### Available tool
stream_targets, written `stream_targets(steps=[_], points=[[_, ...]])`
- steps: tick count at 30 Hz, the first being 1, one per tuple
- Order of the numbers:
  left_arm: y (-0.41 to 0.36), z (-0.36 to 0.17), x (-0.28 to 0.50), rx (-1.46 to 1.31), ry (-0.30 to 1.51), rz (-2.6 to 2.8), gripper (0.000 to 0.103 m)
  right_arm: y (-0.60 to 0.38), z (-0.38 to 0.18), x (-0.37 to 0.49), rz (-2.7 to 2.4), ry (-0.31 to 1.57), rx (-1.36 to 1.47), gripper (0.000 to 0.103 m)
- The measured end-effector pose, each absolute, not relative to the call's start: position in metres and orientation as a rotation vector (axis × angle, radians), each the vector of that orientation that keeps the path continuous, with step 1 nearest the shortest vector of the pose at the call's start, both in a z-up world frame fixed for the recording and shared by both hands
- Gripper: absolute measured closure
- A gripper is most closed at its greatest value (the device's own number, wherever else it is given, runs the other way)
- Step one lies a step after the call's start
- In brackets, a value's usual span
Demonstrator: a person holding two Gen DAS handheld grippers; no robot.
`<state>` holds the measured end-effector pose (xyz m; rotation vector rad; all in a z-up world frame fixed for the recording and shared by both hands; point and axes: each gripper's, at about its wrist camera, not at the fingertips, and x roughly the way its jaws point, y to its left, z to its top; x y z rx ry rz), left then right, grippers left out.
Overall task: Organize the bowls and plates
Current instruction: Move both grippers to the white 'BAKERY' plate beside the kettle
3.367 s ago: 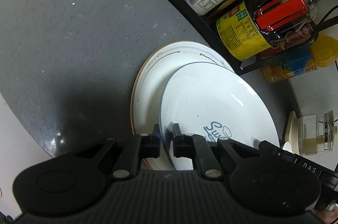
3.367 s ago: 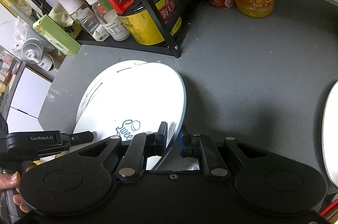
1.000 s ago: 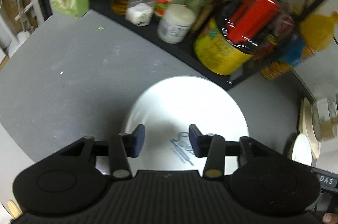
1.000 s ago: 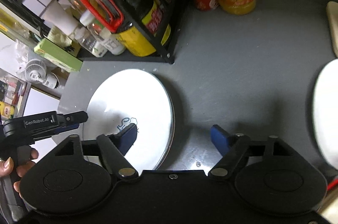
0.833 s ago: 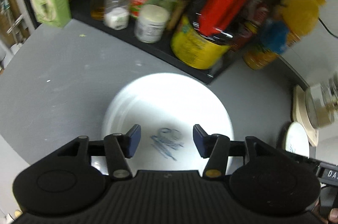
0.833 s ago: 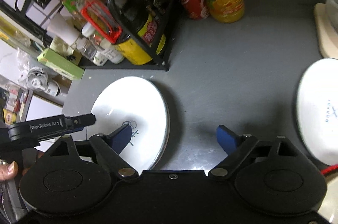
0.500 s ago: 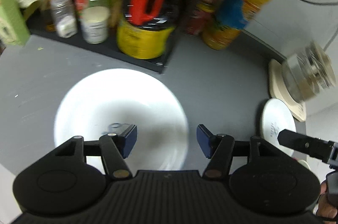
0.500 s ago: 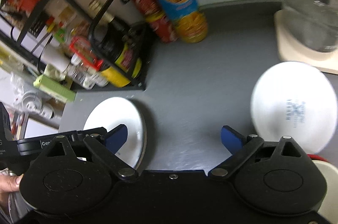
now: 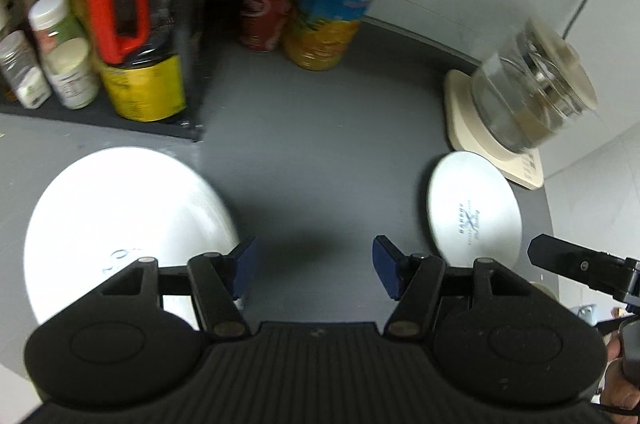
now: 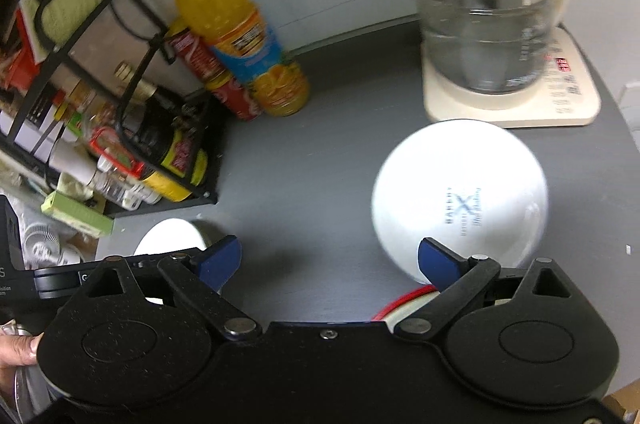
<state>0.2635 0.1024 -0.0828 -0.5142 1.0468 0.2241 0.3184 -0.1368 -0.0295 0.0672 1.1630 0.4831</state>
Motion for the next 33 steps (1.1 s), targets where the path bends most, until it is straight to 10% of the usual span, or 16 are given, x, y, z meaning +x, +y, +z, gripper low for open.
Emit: stream_targets(steps=[17,33], points=[[0.053,-0.1,0.339,-0.49,1.091,0.075,0.042,-0.221,-0.036,0.337,0.283,1.154,0.153,0.008],[0.042,-0.147,0.383,-0.612,1.148,0.07,0.061,-0.26,-0.08,0.385,0.197,1.241,0.23,0.045]])
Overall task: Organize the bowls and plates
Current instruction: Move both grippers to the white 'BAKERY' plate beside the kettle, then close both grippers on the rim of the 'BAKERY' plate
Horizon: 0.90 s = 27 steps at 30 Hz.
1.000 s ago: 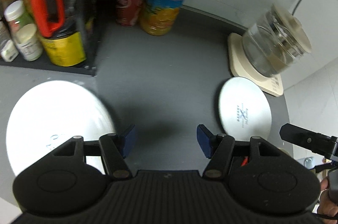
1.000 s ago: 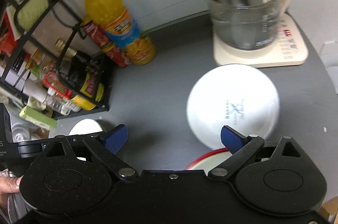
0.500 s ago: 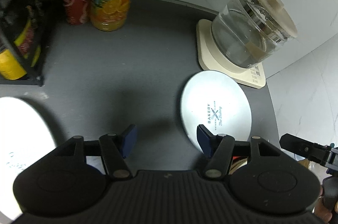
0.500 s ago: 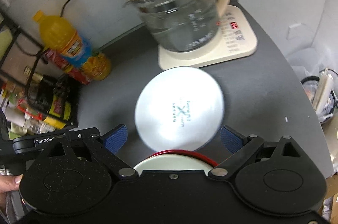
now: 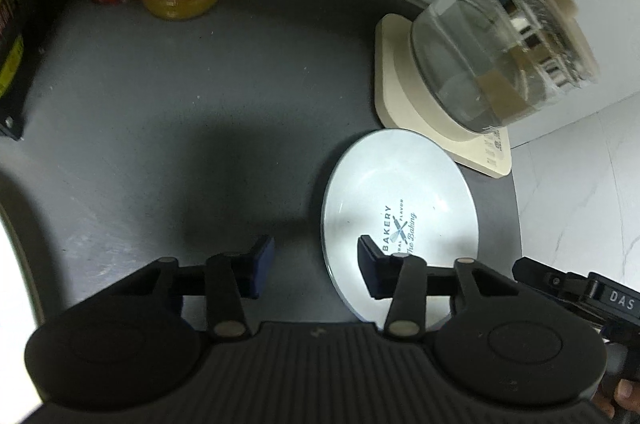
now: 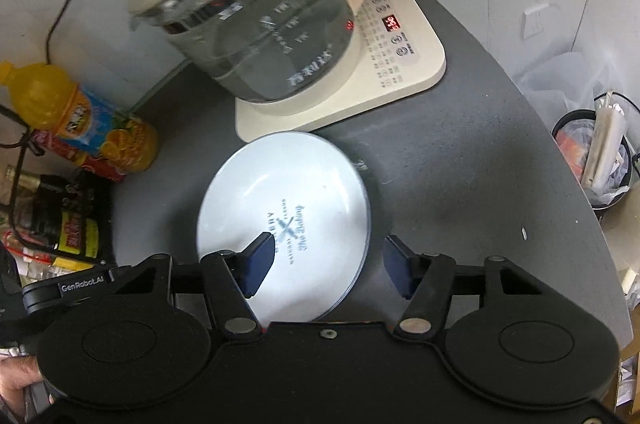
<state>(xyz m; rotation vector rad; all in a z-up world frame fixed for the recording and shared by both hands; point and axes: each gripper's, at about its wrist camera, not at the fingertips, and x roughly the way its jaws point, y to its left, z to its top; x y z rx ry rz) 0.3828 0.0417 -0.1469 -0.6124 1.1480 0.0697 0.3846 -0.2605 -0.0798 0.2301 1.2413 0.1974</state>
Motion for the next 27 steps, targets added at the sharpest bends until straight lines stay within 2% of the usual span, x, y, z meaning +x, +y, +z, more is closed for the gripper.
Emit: stream_targets(steps=[6,12,16,24,27], points=[[0.042,-0.161,0.394,-0.657,1.161,0.068,0.07,-0.264,-0.102,0.401,0.184,1.285,0.212,0.053],[0.041,-0.175,0.404,-0.688,1.184,0.071,0.078,-0.266,-0.123,0.411,0.176,1.34,0.207,0.068],[0.037,-0.181,0.409,-0.699,1.196,0.059,0.08,-0.265,-0.132,0.411,0.183,1.359,0.199,0.076],[0.024,-0.194,0.415,-0.697,1.226,0.047,0.093,-0.262,-0.144,0.412,0.203,1.384,0.197,0.086],[0.022,-0.199,0.415,-0.694,1.227,0.045,0.094,-0.262,-0.148,0.412,0.218,1.385,0.212,0.089]])
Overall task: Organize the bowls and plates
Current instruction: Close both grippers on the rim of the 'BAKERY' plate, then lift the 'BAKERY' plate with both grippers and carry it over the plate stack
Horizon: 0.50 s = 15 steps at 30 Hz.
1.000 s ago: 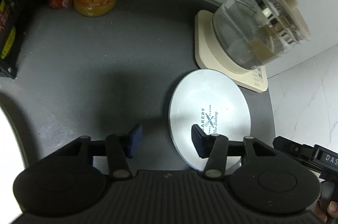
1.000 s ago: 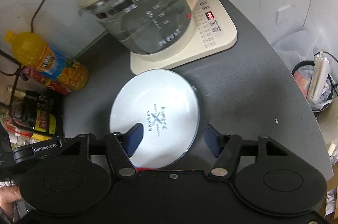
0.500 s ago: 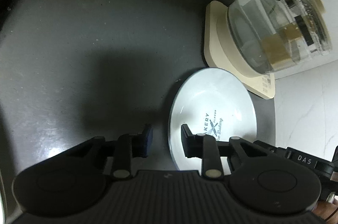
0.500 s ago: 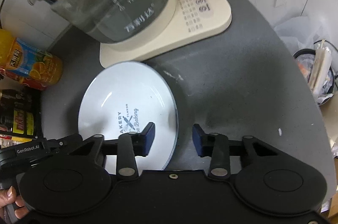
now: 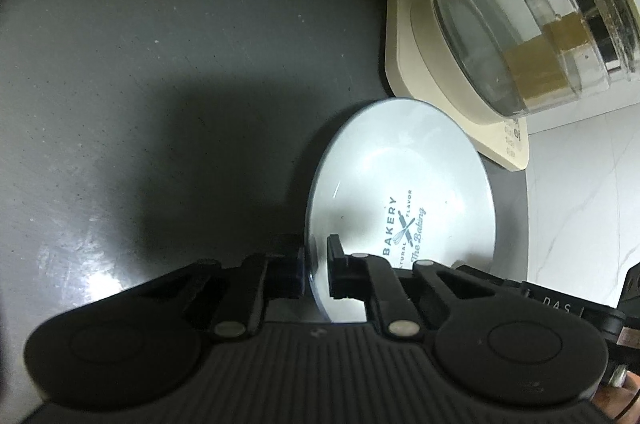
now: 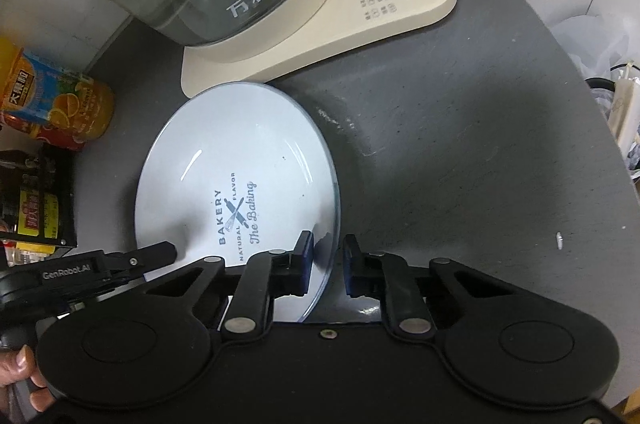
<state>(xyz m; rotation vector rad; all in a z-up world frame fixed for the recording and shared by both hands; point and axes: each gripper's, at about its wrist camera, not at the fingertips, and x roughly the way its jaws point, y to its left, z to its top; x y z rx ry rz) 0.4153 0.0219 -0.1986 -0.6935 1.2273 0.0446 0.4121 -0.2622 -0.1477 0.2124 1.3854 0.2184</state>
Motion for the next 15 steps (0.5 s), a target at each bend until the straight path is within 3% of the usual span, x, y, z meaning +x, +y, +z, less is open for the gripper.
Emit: stream_targets(steps=[15], points=[[0.022,-0.177,0.402,-0.684,1.154,0.045,0.095,-0.259,-0.12,0.405,0.305,1.284,0.174,0.093]])
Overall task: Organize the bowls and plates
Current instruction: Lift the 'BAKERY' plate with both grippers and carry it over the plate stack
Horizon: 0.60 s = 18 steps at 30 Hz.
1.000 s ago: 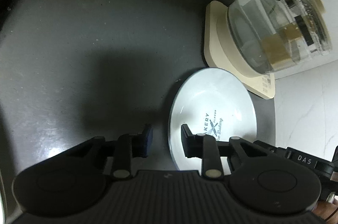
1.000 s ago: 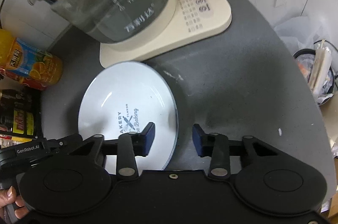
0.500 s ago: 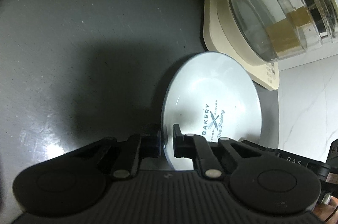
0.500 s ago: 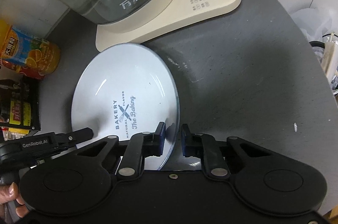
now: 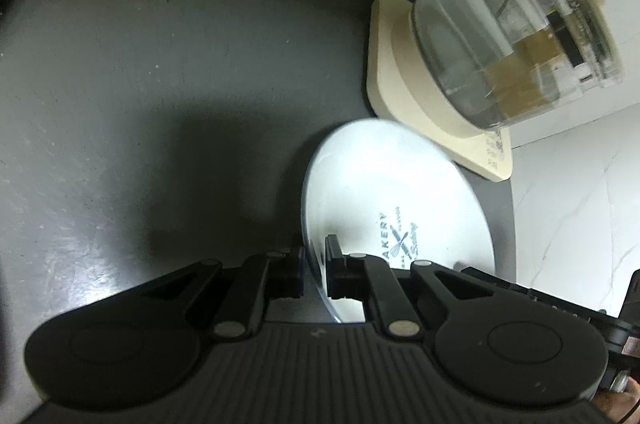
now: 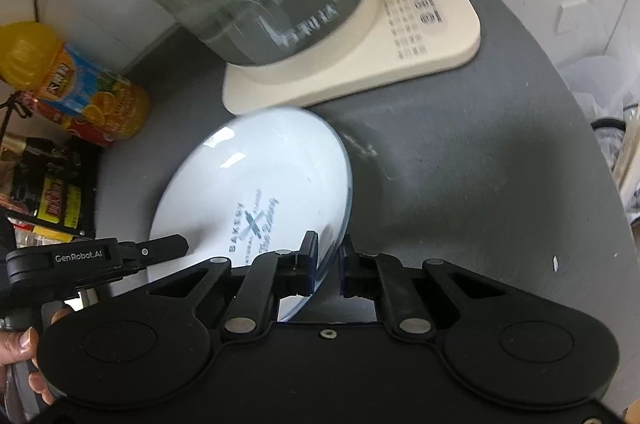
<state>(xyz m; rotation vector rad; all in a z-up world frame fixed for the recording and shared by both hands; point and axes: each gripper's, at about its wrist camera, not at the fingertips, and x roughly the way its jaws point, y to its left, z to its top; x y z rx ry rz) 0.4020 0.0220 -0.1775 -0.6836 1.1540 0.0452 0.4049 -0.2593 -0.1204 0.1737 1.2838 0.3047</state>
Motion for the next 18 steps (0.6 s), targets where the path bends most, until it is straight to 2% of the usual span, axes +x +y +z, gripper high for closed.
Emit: stream_targets(steps=[18], points=[[0.033,-0.129,0.365,-0.691,1.056,0.067,0.095,-0.241,-0.071,0.386,0.379,1.197,0.126,0.091]])
